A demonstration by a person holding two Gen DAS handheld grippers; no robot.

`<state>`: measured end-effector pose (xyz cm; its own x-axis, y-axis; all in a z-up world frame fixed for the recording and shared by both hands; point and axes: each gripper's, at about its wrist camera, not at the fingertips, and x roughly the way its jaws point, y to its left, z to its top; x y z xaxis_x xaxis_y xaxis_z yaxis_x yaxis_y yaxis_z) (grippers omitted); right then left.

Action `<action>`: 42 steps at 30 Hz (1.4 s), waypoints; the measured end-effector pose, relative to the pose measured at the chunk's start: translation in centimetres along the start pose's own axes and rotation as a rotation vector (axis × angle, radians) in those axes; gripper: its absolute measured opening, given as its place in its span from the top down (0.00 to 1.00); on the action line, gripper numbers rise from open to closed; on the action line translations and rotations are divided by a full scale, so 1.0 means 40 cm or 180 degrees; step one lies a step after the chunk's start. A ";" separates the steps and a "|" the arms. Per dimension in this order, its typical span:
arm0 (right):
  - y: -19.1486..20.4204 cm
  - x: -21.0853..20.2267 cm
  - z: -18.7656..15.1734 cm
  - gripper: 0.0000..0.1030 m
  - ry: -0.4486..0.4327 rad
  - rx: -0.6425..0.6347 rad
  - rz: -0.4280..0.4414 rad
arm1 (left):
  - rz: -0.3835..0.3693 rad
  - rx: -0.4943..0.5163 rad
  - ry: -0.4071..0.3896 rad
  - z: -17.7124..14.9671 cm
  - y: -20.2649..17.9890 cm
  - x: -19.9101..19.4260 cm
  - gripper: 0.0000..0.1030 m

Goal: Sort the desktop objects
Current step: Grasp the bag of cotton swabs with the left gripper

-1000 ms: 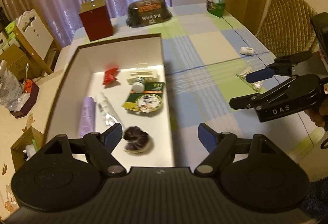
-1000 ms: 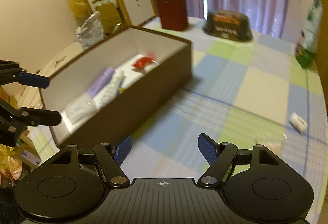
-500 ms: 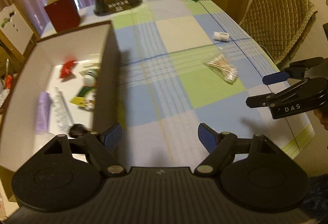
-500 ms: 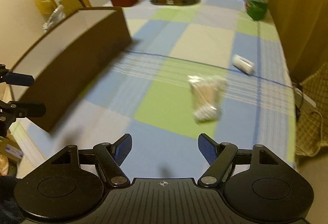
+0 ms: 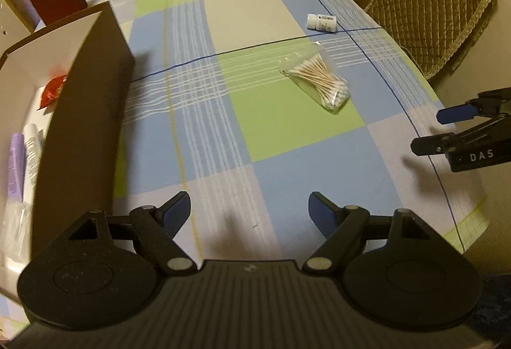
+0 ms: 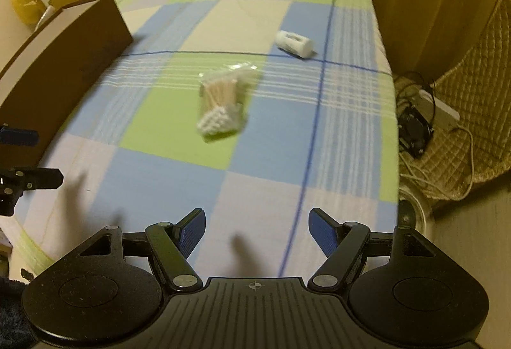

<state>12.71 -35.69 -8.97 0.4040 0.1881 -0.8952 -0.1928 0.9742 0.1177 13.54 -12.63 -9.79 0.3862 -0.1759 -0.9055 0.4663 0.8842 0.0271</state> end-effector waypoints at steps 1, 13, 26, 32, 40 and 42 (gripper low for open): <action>-0.009 0.003 -0.001 0.28 0.0014 0.0017 -0.0008 | 0.0000 0.0006 0.0013 0.005 -0.006 0.009 0.24; -0.133 0.008 0.006 0.28 0.0050 0.0264 -0.0114 | -0.0128 0.0069 -0.0018 0.145 -0.094 0.124 0.24; -0.267 0.026 0.075 0.28 -0.0024 0.0601 -0.0232 | -0.0271 0.0038 -0.0100 0.276 -0.154 0.207 0.24; -0.292 0.037 0.108 0.28 -0.0052 0.0618 -0.0216 | -0.0263 0.0039 -0.0034 0.314 -0.173 0.275 0.38; -0.279 0.065 0.147 0.28 -0.0062 0.0464 -0.0121 | -0.0287 0.0179 0.0028 0.276 -0.135 0.281 0.83; -0.269 0.076 0.158 0.28 -0.0060 0.0401 -0.0084 | -0.0202 0.0192 0.0076 0.241 -0.107 0.261 0.84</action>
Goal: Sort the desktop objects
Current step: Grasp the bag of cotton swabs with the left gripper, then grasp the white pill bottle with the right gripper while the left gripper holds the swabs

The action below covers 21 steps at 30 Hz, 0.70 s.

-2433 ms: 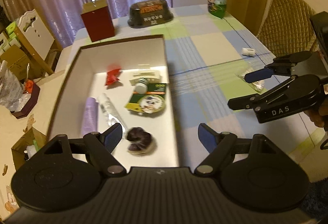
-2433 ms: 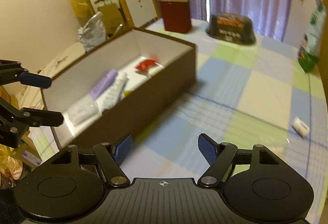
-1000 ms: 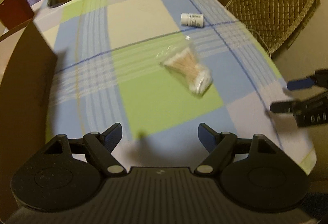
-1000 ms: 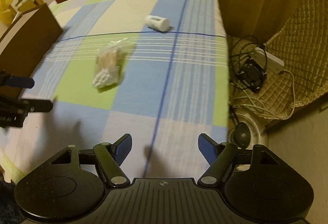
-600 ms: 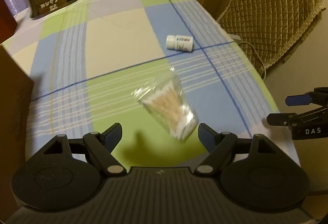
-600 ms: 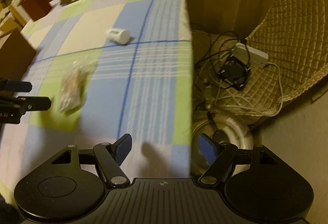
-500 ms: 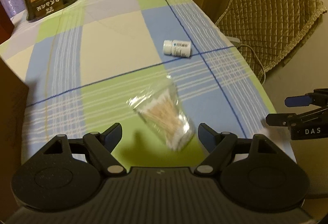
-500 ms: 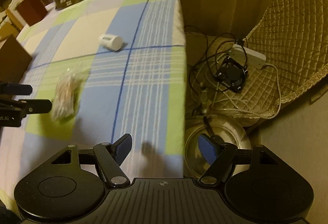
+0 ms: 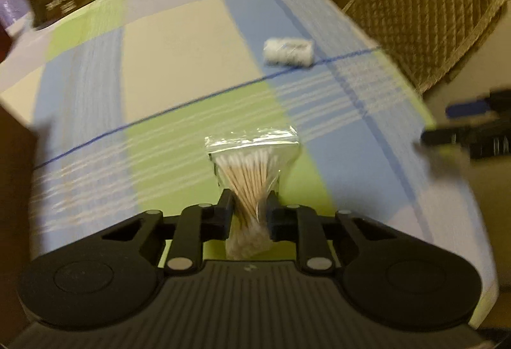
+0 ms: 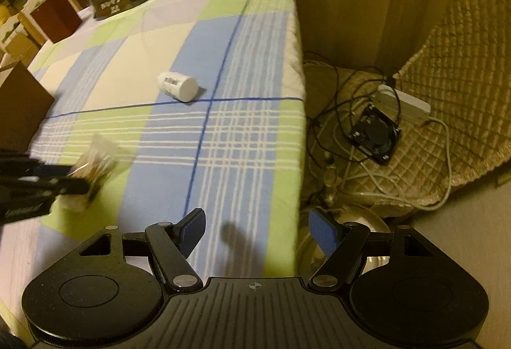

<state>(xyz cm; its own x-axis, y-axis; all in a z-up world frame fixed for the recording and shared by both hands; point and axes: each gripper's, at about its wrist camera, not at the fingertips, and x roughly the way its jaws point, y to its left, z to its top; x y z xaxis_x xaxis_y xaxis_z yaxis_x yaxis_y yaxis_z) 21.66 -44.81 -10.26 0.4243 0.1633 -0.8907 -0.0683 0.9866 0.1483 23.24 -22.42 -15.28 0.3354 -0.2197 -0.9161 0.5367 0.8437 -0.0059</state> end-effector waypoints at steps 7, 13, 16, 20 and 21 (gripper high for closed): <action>0.051 0.040 0.051 0.28 -0.0038 -0.0345 0.0135 | 0.0032 -0.0154 0.0231 -0.112 0.087 -0.062 0.66; 0.100 0.090 0.140 0.28 -0.0239 -0.0960 0.0384 | 0.0015 -0.0216 0.0185 -0.096 0.093 -0.032 0.58; 0.126 0.129 0.191 0.28 -0.0279 -0.1261 0.0511 | 0.0074 -0.0166 0.0170 -0.100 0.084 -0.026 0.76; 0.152 0.181 0.242 0.28 -0.0289 -0.1497 0.0621 | 0.0128 -0.0122 0.0192 -0.130 0.082 -0.049 0.81; 0.156 0.193 0.252 0.28 -0.0277 -0.1535 0.0622 | 0.0142 -0.0128 0.0204 -0.142 0.089 -0.057 0.81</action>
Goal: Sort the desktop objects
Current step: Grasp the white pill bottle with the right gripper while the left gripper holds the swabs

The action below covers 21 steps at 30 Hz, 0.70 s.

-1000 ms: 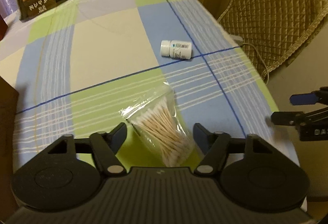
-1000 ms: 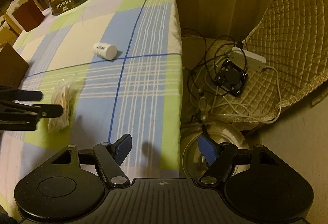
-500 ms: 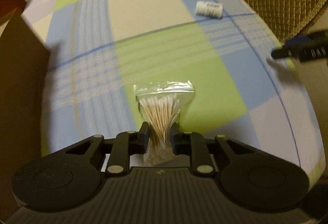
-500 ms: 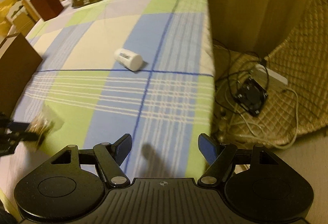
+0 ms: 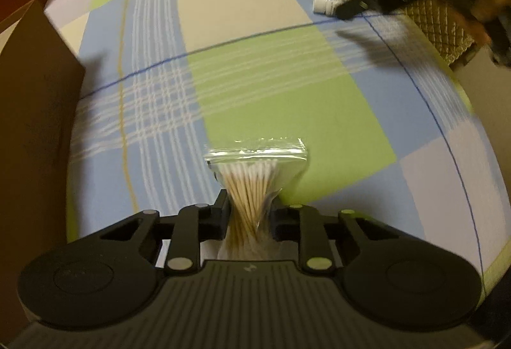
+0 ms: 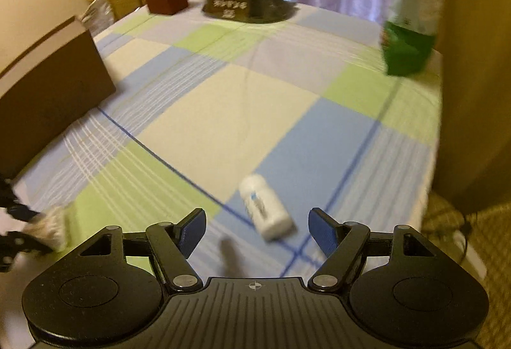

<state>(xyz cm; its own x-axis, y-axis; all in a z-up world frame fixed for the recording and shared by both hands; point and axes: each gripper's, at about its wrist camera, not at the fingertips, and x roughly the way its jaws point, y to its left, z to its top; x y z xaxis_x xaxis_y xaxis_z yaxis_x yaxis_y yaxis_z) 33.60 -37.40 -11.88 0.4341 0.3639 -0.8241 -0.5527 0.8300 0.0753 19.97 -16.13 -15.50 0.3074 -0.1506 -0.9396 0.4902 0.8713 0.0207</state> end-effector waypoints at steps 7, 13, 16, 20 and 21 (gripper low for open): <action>0.014 0.068 0.017 0.66 0.0150 -0.0214 -0.0045 | 0.0028 -0.0065 0.0065 -0.076 0.015 -0.041 0.82; 0.055 0.034 -0.017 0.74 0.0286 -0.0178 -0.0070 | 0.0007 -0.0116 0.0054 -0.108 0.008 -0.066 0.82; 0.083 -0.001 -0.053 0.74 0.0389 0.0033 0.0058 | -0.0032 -0.0072 0.0001 -0.115 0.004 -0.084 0.82; 0.140 -0.054 -0.127 0.74 0.0506 0.0292 0.0193 | -0.0091 0.0033 -0.0100 -0.118 0.000 -0.117 0.82; 0.156 -0.066 -0.148 0.74 0.0524 0.0363 0.0216 | -0.0107 0.0064 -0.0128 -0.119 0.000 -0.127 0.82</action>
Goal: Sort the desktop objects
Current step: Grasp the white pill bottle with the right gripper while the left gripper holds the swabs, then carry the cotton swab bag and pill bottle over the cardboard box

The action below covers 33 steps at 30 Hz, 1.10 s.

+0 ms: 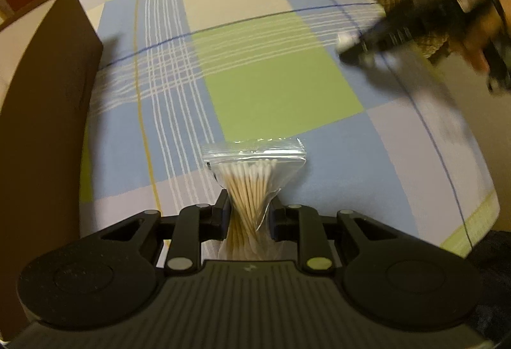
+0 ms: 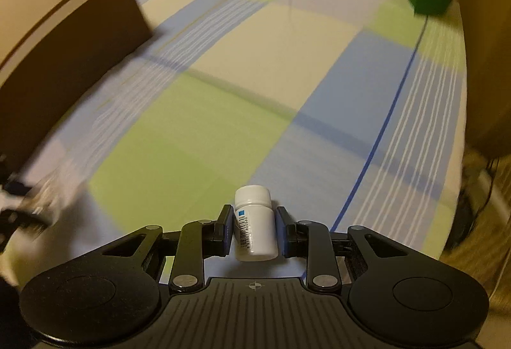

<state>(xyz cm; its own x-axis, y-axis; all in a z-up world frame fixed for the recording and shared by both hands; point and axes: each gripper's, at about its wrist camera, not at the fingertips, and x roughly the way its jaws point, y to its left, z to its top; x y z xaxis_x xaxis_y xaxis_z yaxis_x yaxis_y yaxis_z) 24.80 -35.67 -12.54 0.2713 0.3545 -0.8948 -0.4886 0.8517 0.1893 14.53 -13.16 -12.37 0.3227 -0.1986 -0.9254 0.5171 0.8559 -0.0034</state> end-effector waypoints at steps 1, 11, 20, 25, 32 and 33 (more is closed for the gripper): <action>0.015 -0.008 -0.024 0.74 0.0013 0.0075 0.0024 | -0.0022 0.0047 -0.0033 0.001 0.000 -0.012 0.82; 0.194 -0.044 -0.144 0.74 -0.0008 0.0946 0.0186 | -0.0165 0.0535 -0.0414 0.003 0.081 -0.181 0.82; 0.465 -0.110 0.022 0.74 -0.0606 0.0900 0.0199 | 0.0129 0.0597 -0.0642 -0.062 0.385 -0.338 0.82; 0.638 -0.115 0.145 0.74 -0.0828 0.0619 0.0393 | 0.0342 0.0680 -0.0554 -0.099 0.543 -0.349 0.82; 0.854 -0.034 0.282 0.74 -0.0737 -0.0132 0.0485 | 0.0387 0.1195 -0.0353 -0.103 0.645 -0.305 0.82; 0.877 -0.011 0.293 0.74 -0.0689 -0.0237 0.0478 | 0.0379 0.1248 -0.0351 -0.105 0.655 -0.299 0.82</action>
<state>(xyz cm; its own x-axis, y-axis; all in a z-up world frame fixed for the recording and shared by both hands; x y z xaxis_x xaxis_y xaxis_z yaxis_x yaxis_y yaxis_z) 17.27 -1.44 -0.76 0.3582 0.5556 -0.7503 -0.5942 0.7555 0.2758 20.89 13.64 -2.98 0.4703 -0.1773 -0.8645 0.7266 0.6337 0.2653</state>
